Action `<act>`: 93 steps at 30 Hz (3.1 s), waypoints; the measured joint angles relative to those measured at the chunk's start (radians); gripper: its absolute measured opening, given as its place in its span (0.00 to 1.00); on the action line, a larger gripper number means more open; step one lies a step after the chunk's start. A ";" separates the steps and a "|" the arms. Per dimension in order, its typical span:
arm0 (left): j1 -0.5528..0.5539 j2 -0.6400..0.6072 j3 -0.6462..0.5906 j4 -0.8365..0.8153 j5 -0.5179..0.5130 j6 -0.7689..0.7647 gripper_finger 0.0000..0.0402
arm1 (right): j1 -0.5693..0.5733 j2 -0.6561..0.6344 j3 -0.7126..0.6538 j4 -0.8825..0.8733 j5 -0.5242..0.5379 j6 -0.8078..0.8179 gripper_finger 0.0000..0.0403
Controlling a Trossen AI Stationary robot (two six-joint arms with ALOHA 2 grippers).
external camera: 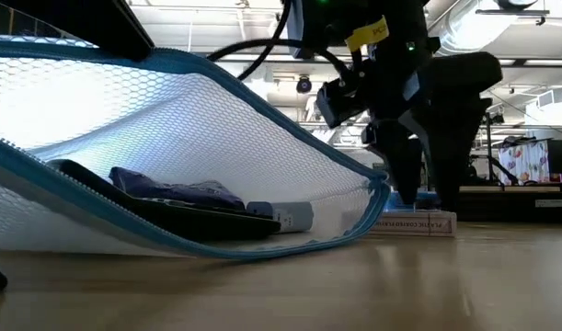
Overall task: Unpack backpack
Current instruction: Put the red game card into the transparent zip bag
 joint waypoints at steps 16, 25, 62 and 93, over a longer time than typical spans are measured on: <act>-0.003 0.000 0.000 0.000 0.003 0.000 0.00 | -0.024 0.003 -0.027 0.128 0.061 0.051 0.92; -0.003 0.000 0.000 0.000 0.007 0.008 0.00 | -0.024 -0.006 -0.166 0.271 0.051 0.095 0.92; -0.017 0.000 -0.001 0.022 -0.117 0.070 0.00 | 0.259 -0.100 -0.217 0.964 0.166 0.260 0.70; -0.051 -0.001 0.030 0.021 -0.161 0.122 0.00 | 0.053 0.147 0.129 0.907 0.378 0.152 0.91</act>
